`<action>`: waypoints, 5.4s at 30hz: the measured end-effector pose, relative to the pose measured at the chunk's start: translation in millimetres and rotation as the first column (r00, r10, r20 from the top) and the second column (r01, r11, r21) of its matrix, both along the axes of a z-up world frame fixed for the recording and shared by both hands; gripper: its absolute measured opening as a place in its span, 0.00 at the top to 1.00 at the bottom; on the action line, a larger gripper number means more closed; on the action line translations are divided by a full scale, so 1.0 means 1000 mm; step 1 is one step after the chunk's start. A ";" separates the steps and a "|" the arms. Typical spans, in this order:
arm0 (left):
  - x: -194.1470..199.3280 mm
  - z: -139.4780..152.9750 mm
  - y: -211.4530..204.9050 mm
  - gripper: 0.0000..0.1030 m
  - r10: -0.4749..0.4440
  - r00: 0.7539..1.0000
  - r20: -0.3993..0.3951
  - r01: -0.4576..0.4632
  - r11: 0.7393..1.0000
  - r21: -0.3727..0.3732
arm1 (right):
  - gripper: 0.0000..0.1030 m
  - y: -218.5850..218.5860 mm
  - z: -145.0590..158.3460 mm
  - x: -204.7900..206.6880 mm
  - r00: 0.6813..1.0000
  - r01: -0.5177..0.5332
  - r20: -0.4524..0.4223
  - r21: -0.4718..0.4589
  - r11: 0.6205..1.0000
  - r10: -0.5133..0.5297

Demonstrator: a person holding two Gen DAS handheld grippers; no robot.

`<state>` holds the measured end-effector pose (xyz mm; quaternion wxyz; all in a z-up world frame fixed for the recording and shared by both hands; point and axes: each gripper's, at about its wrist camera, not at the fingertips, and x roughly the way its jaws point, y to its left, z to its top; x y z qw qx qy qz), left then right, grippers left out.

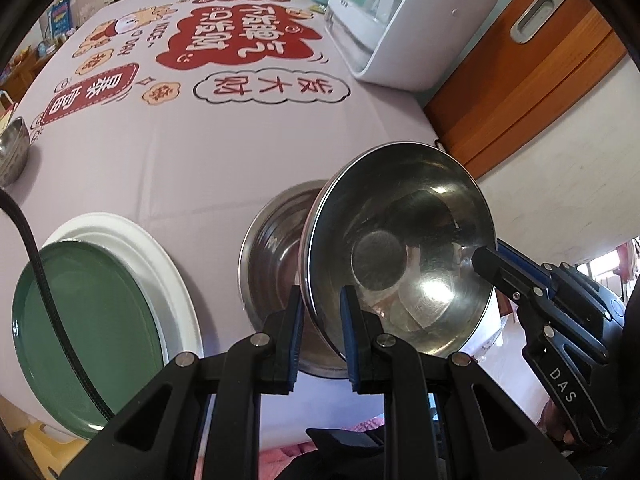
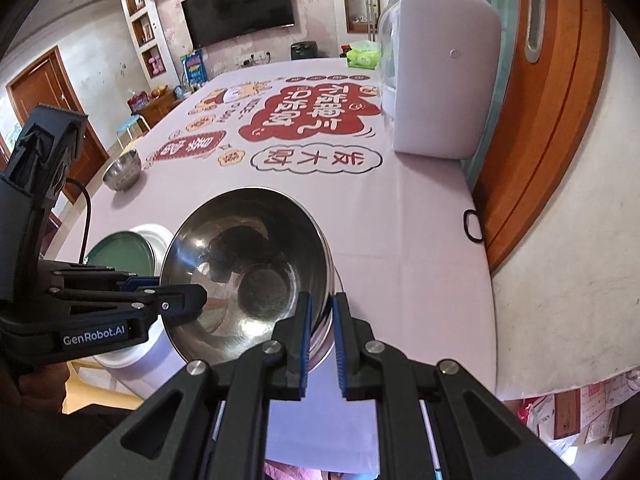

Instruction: Organize plates and bowls

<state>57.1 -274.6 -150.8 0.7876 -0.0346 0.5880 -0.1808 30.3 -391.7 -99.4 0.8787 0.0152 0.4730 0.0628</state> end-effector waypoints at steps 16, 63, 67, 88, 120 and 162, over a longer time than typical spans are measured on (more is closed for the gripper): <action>0.001 -0.016 0.001 0.81 0.020 0.997 -0.080 -0.016 0.999 0.050 | 0.88 0.011 -0.015 0.006 0.996 -0.053 -0.067 -0.013 0.998 0.052; -0.014 0.082 0.101 0.38 0.284 0.890 0.358 -0.333 0.939 0.083 | 0.59 0.086 0.035 0.041 0.960 -0.221 0.178 0.015 0.975 0.215; -0.015 0.086 0.127 0.34 0.302 0.881 0.365 -0.358 0.929 0.095 | 0.51 0.110 0.039 0.042 0.953 -0.236 0.199 0.022 0.971 0.227; -0.010 0.099 0.299 0.23 0.292 0.878 0.379 -0.361 0.924 0.126 | 0.34 0.268 0.043 0.062 0.969 -0.157 0.209 0.095 0.983 0.134; 0.130 0.070 0.463 0.22 0.225 0.934 0.277 -0.281 0.942 0.185 | 0.30 0.372 0.026 0.180 0.991 0.115 0.039 0.211 0.971 -0.126; 0.247 -0.069 0.467 0.49 0.246 0.967 -0.071 -0.241 0.968 0.071 | 0.62 0.422 -0.093 0.268 0.971 0.110 -0.236 0.261 0.959 -0.047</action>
